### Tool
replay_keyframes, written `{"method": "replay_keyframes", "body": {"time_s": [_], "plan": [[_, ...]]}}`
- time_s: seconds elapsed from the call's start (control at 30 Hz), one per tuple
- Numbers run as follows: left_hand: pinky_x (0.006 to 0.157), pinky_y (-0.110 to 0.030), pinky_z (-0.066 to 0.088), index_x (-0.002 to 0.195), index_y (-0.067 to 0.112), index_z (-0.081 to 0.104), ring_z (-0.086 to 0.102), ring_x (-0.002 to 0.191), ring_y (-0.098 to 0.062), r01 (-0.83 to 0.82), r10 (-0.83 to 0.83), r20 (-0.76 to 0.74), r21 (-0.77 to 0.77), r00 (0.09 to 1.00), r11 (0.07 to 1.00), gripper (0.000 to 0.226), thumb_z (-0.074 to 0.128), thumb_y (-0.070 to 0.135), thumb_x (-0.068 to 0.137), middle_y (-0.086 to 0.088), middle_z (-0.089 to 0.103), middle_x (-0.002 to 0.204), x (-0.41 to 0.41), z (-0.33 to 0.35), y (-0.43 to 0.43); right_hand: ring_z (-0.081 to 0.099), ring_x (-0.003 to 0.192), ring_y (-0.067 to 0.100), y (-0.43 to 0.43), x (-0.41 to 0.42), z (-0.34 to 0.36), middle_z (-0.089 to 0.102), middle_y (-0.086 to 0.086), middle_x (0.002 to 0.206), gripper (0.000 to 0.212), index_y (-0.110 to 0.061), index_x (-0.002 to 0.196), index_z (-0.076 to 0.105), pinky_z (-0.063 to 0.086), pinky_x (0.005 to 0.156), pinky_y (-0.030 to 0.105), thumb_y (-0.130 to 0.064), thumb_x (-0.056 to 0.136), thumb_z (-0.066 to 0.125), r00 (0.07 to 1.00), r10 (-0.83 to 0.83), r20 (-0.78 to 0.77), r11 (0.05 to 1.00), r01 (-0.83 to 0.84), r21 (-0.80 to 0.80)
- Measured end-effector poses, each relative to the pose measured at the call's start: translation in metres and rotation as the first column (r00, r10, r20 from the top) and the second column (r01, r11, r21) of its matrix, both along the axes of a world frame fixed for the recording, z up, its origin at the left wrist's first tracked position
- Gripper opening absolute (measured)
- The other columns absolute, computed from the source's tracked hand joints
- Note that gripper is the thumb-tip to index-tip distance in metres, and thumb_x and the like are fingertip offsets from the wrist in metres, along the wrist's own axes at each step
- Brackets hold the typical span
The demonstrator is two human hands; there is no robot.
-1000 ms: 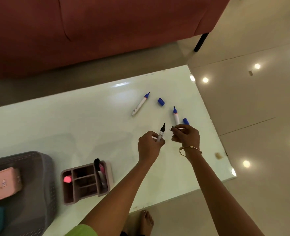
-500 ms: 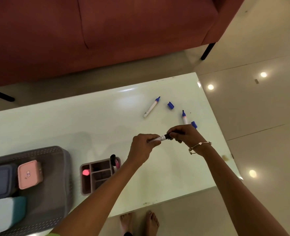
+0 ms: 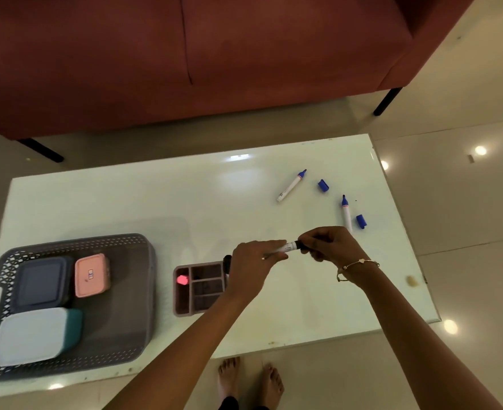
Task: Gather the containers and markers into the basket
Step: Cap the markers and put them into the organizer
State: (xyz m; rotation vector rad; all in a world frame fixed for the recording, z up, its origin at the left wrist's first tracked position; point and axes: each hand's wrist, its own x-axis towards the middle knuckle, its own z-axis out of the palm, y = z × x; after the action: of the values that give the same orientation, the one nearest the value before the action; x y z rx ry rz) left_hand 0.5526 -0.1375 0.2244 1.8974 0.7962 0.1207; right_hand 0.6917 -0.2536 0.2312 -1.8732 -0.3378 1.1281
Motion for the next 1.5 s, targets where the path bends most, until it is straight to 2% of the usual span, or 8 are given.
{"method": "replay_keyframes", "body": {"time_s": [0.27,0.37,0.47,0.67,0.8,1.03,1.3,1.5], "plan": [[0.101,-0.023,0.041,0.132,0.031,0.049,0.053,0.122,-0.014,0.042,-0.02,-0.181,0.118,0.983,0.992,0.061,0.062,0.002,0.08,0.003,0.057,0.133,-0.088,0.01,0.082,0.056,0.051,-0.004,0.054,-0.078,0.037,0.066,-0.006,0.063,0.007,-0.012,0.075,0.072,0.045,0.056,0.006,-0.012,0.069,0.075,0.927,0.057,0.37,0.996,-0.078,0.042],[0.076,0.0,0.039,0.133,0.022,0.05,0.06,0.089,-0.01,-0.016,0.052,-0.268,0.137,0.962,0.99,0.059,0.056,-0.005,0.081,-0.002,0.064,0.119,-0.117,0.012,0.109,0.059,0.061,-0.001,0.078,-0.112,0.045,0.07,-0.005,0.071,0.008,-0.013,0.077,0.071,0.046,0.066,0.006,-0.015,0.069,0.073,0.863,0.128,0.489,0.985,-0.167,0.037],[0.053,-0.003,0.037,0.132,0.018,0.052,0.05,0.061,-0.001,-0.063,0.137,-0.308,0.239,0.941,0.969,0.058,0.048,-0.009,0.081,-0.009,0.064,0.119,-0.138,0.009,0.126,0.064,0.076,0.016,0.098,-0.136,0.044,0.072,0.004,0.083,0.023,-0.01,0.083,0.07,0.053,0.075,0.027,-0.03,0.072,0.065,0.82,0.274,0.502,0.956,-0.289,-0.049],[0.088,-0.012,0.037,0.127,0.011,0.056,0.06,0.098,-0.009,-0.203,0.257,-0.216,0.244,0.942,0.948,0.046,0.05,-0.006,0.085,-0.008,0.059,0.132,-0.154,0.008,0.132,0.06,0.092,0.028,0.129,-0.17,0.016,0.065,0.014,0.099,0.022,-0.003,0.095,0.062,0.046,0.081,0.034,-0.022,0.085,0.057,0.594,0.651,0.473,0.758,-0.549,-0.353],[0.078,-0.017,0.04,0.127,0.017,0.056,0.056,0.079,0.001,-0.236,0.273,-0.194,0.194,0.942,0.952,0.042,0.051,0.001,0.088,-0.007,0.061,0.129,-0.15,0.002,0.133,0.059,0.096,0.032,0.145,-0.186,-0.004,0.061,0.019,0.104,0.02,0.0,0.102,0.058,0.048,0.083,0.037,-0.009,0.086,0.052,0.426,0.757,0.496,0.643,-0.622,-0.447],[0.097,-0.03,0.042,0.125,0.023,0.057,0.055,0.116,-0.018,-0.201,0.243,-0.189,0.216,0.951,0.955,0.038,0.05,0.007,0.091,-0.004,0.058,0.13,-0.109,0.007,0.135,0.061,0.079,0.036,0.152,-0.197,-0.036,0.059,0.019,0.09,0.012,0.0,0.094,0.056,0.051,0.067,0.043,-0.003,0.084,0.05,0.293,0.681,0.671,0.679,-0.597,-0.428],[0.102,-0.034,0.045,0.12,0.021,0.061,0.057,0.116,-0.02,-0.059,0.093,-0.144,0.222,0.985,0.973,0.038,0.05,0.003,0.088,-0.002,0.059,0.13,0.001,0.016,0.109,0.059,0.089,0.037,0.118,-0.127,-0.015,0.061,0.019,0.108,0.034,-0.002,0.11,0.058,0.05,0.072,0.044,-0.011,0.077,0.059,0.456,0.518,0.724,0.828,-0.481,-0.289],[0.097,-0.034,0.044,0.124,0.016,0.057,0.055,0.119,-0.024,0.103,-0.043,-0.247,0.235,0.968,0.966,0.037,0.051,0.007,0.088,-0.005,0.059,0.13,0.12,-0.016,0.067,0.06,0.101,0.027,0.055,0.022,-0.042,0.064,0.008,0.111,0.028,-0.012,0.111,0.061,0.045,0.084,0.034,-0.02,0.084,0.061,0.714,0.22,0.665,0.955,-0.017,-0.297]]}}
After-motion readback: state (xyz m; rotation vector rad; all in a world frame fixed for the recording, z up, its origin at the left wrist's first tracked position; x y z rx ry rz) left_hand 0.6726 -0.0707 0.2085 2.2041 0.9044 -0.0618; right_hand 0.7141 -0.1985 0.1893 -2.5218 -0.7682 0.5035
